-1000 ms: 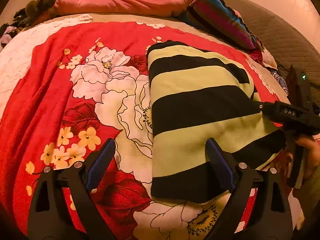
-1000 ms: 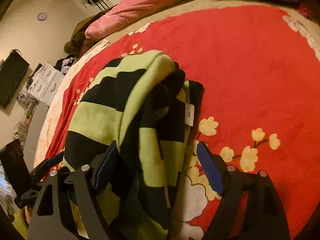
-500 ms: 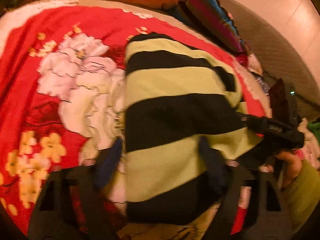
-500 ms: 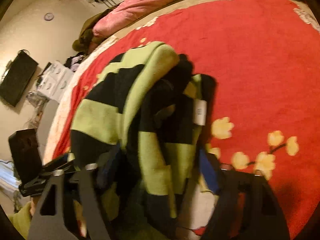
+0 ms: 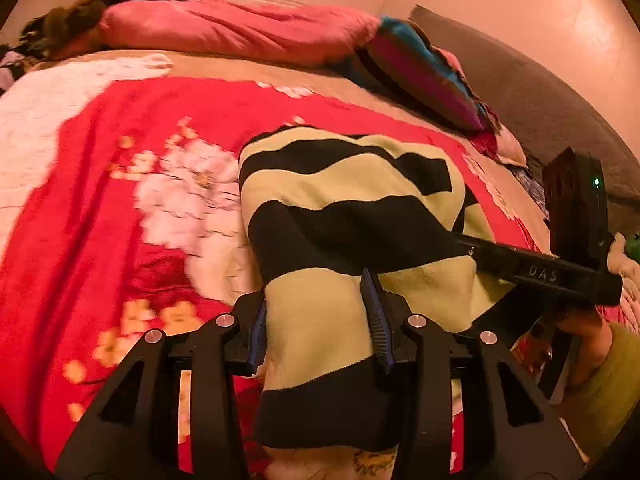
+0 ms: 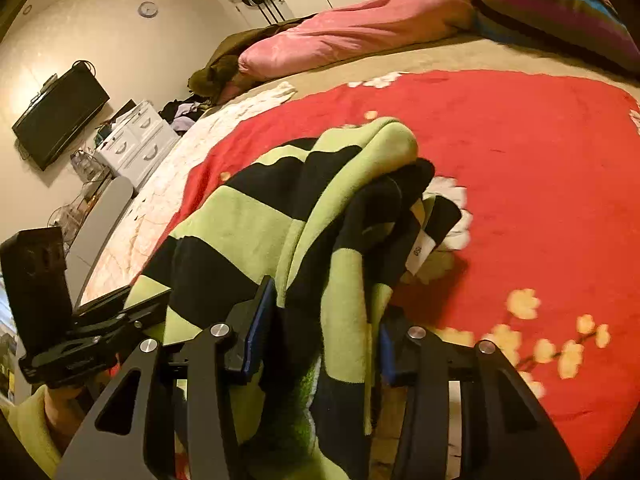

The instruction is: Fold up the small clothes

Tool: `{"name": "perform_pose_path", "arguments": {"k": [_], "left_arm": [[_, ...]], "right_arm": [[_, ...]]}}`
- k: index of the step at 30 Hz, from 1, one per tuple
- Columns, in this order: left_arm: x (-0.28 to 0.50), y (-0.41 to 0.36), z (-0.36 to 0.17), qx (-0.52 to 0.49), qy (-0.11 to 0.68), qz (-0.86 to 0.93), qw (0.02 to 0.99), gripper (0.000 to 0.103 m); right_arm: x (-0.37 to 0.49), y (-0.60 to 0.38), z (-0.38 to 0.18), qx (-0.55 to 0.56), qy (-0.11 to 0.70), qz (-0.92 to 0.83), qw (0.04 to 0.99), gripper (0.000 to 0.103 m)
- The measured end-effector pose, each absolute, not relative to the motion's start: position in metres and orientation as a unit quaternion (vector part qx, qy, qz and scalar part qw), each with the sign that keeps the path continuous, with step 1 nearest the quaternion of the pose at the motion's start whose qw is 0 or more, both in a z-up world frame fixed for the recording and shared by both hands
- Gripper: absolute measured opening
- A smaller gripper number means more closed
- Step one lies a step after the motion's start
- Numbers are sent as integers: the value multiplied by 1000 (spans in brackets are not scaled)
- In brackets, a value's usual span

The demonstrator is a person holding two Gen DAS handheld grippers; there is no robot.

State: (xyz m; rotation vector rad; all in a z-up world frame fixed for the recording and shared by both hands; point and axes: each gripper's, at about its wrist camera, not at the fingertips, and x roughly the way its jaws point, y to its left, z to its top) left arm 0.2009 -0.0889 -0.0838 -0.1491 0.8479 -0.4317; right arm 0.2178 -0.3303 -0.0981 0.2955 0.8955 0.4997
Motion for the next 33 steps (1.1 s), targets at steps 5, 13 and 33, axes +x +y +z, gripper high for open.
{"name": "perform_pose_path", "arguments": {"k": [5, 13, 33], "left_arm": [[197, -67, -79, -71, 404, -180, 894, 33], [195, -47, -80, -79, 410, -158, 895, 33], [197, -47, -99, -82, 447, -157, 877, 36]], "right_arm": [[223, -306, -96, 137, 421, 245, 863, 43], [226, -286, -97, 122, 429, 251, 859, 43], [226, -286, -116, 113, 468, 187, 856, 52]]}}
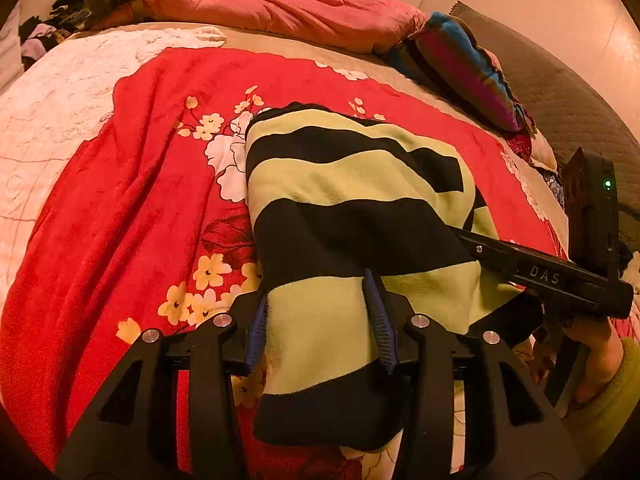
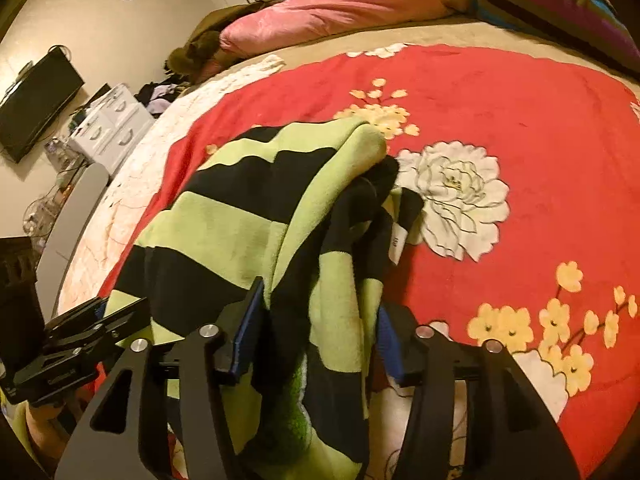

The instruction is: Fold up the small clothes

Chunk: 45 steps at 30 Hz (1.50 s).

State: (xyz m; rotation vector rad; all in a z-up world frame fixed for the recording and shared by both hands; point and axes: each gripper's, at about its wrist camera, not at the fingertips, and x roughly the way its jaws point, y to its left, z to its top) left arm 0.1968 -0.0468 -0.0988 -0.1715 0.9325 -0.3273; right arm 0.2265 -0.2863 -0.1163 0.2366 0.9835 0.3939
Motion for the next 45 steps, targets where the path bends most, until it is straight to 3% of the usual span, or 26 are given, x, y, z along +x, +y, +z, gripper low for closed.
{"name": "perform_pose_path", "arguments": {"k": [16, 18, 23, 28, 45], "left_arm": [[195, -47, -101, -77, 451, -141, 878, 45], [192, -46, -98, -77, 447, -138, 880, 51], [178, -46, -77, -64, 414, -128, 899, 76], [155, -50, -56, -39, 384, -116, 915, 93], [84, -45, -31, -23, 387, -86, 918, 94]], "right_arm": [[219, -294, -108, 99, 471, 152, 863, 69], [215, -300, -102, 105, 462, 143, 869, 80], [197, -316, -78, 119, 428, 129, 886, 96], [168, -323, -58, 114, 399, 125, 901, 98], [72, -322, -20, 63, 361, 125, 922, 98]]}}
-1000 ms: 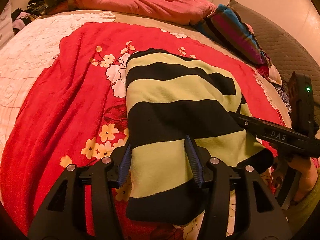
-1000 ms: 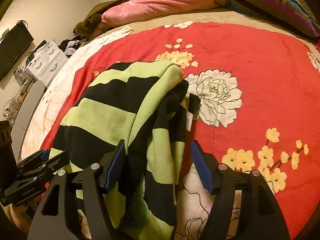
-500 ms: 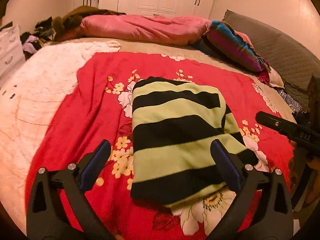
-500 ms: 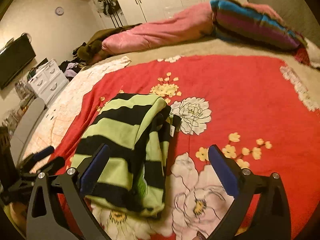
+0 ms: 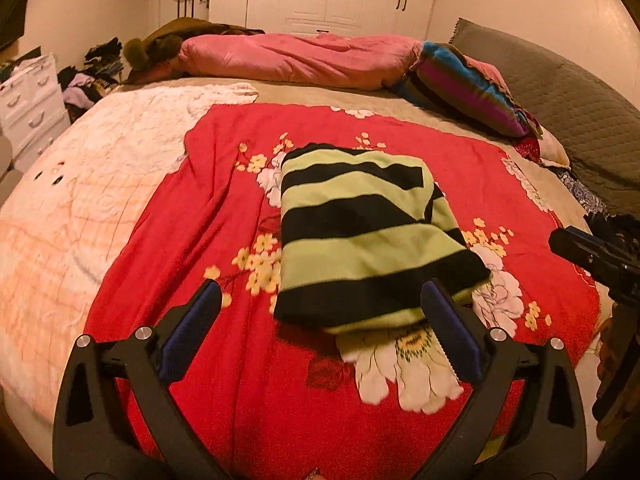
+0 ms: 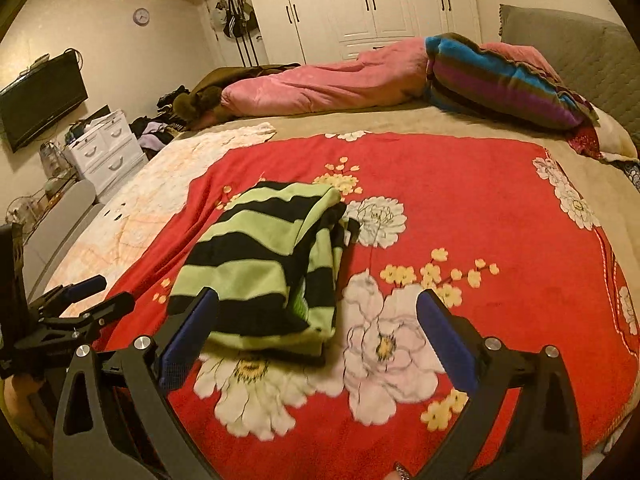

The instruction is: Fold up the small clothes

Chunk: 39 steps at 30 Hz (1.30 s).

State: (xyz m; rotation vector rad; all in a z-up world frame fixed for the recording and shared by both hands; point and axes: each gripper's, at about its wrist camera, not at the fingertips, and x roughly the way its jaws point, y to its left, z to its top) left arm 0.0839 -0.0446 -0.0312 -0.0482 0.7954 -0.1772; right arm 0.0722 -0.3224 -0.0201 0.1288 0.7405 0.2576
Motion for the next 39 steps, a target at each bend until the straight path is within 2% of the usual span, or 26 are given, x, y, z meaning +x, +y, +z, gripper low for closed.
{"name": "perform_pose_path", "arguments": {"k": [13, 39], "left_arm": [[38, -33, -31, -28, 402, -81, 912, 94], [37, -30, -32, -29, 404, -68, 912, 94]], "right_arm": [[23, -313, -31, 62, 386, 117, 913, 99], [13, -298, -32, 47, 387, 122, 913, 99]]}}
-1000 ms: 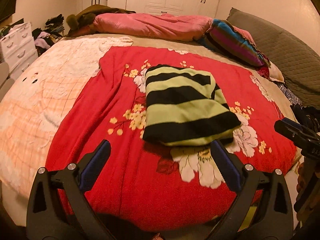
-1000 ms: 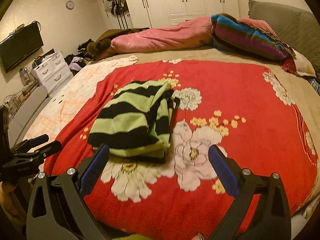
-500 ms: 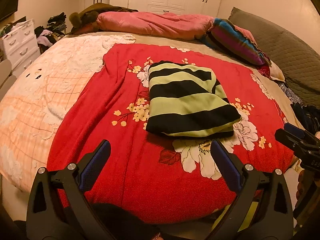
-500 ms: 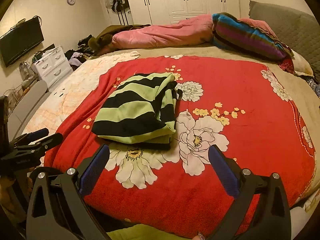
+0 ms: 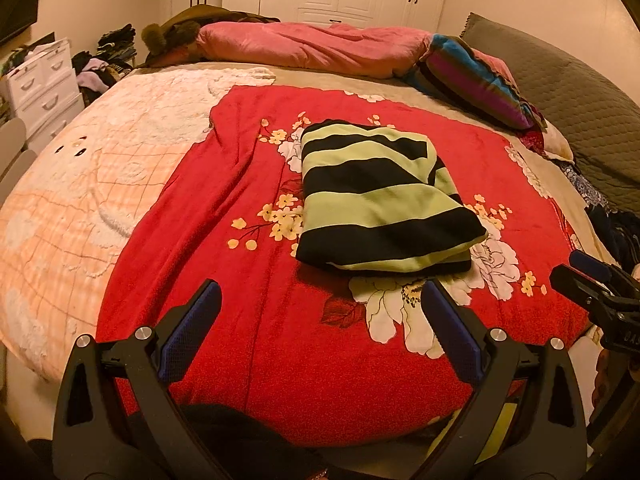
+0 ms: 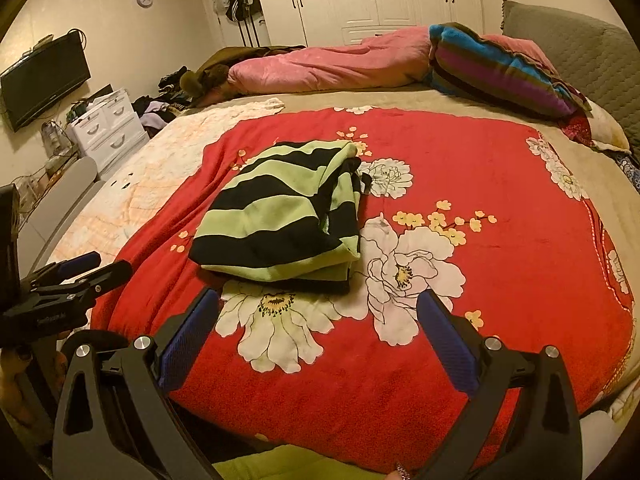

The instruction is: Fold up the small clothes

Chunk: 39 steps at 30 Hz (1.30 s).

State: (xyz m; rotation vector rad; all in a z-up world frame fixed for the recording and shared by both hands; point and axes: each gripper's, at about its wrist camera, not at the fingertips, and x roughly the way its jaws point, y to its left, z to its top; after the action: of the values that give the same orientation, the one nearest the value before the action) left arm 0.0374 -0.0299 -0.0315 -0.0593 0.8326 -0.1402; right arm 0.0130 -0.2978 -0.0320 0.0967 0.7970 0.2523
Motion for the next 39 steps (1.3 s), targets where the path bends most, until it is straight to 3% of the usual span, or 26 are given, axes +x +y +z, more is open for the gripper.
{"name": "perform_pose_path", "arguments": {"k": [39], "left_arm": [[38, -29, -35, -25, 412, -51, 909, 94]], "right_arm": [[13, -287, -36, 40, 388, 131, 912, 99]]}}
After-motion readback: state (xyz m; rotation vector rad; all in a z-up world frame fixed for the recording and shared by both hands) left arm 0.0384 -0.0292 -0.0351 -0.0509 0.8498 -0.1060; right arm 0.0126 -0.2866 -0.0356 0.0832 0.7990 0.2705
